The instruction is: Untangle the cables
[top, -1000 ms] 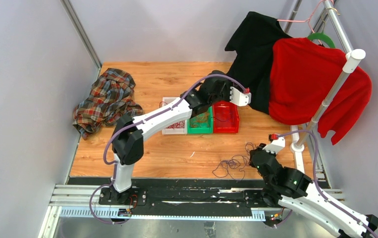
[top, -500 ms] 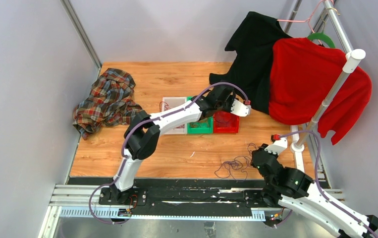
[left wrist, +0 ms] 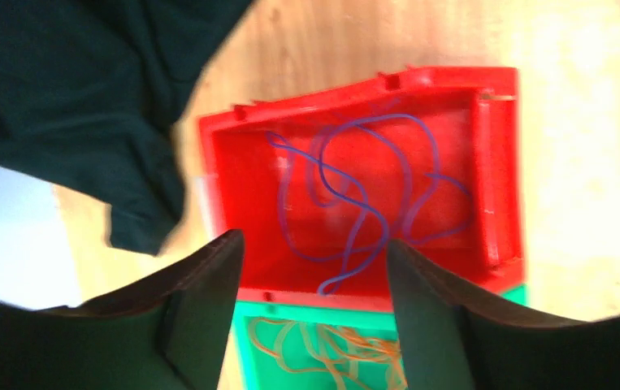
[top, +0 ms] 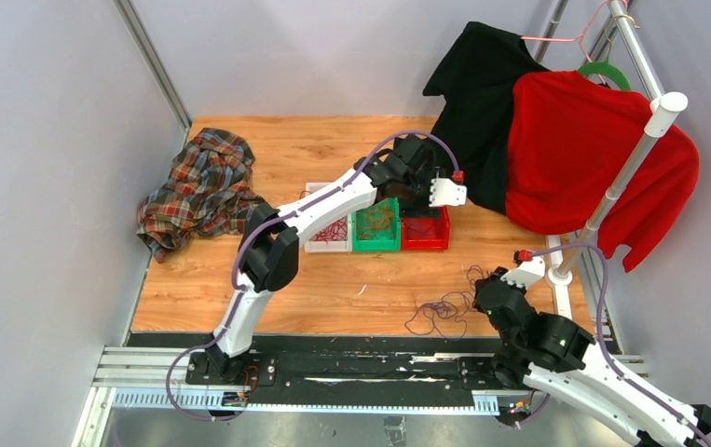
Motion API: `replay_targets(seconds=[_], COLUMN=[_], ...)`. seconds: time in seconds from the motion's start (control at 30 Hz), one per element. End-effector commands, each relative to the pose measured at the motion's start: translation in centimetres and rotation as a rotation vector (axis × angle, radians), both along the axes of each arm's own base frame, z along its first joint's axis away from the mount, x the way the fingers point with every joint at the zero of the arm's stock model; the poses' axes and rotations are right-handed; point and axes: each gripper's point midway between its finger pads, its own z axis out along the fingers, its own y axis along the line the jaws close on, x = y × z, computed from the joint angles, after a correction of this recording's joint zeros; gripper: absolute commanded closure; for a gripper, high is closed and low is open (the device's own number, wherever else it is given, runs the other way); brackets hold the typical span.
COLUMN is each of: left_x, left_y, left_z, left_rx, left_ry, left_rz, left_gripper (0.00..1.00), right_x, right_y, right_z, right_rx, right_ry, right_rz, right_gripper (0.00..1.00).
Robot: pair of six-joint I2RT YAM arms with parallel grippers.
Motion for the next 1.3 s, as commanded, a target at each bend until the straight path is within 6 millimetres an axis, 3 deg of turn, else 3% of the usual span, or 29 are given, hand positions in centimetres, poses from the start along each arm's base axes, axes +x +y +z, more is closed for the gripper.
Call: replay_targets(seconds=[0.0,0.03,0.07,0.2,0.33,0.43,0.67,0.93,1.13,1.27], left_x=[-3.4,-3.7,-4.0,-6.9,-10.3,-13.2,-21.2,-18.6,-19.1,-18.7], left_y=[1.4,1.4,1.4,2.0,2.8,3.2,2.9,2.5,1.5,1.3], left_z=[3.5,4.5,5.7,9.6,12.6,14.0,14.2,12.7,13.3,13.4], left_rx=[-0.045,-0.07,-0.097,-0.174,-0.249,-0.284,-0.276,-0.416,-0.49,-0.539], left_ry=[0.136,0.147,0.158,0.215,0.296,0.371,0.501,0.352,0.461,0.454], left_rz=[-0.062,-0.064,-0.067,-0.116,-0.149,-0.165,-0.18,-0.006,0.032,0.036], left_gripper=[0.21,0.09,0.05,0.0,0.02,0.02,0.01,0.09,0.16,0.32], right_x=[0.5,0.6,0.7,1.2,1.9,2.2,3.6,4.0,4.2,4.0], right_y=[-0.1,0.1,0.3,1.7,4.2,5.9,8.1,10.4,10.3,11.9], right_z=[2.5,2.9,3.3,5.4,8.4,11.0,14.7,16.3,15.5,15.3], right_rx=[0.038,0.042,0.05,0.107,0.177,0.22,0.182,0.205,0.186,0.232], right_ry=[-0.042,-0.047,-0.055,-0.106,-0.192,-0.252,-0.274,-0.29,-0.26,-0.247], right_rz=[-0.026,-0.022,-0.014,0.036,0.134,0.204,0.249,0.329,0.308,0.36], right_gripper=[0.99,0.99,0.99,0.99,0.99,0.99,0.99,0.99,0.99,0.99])
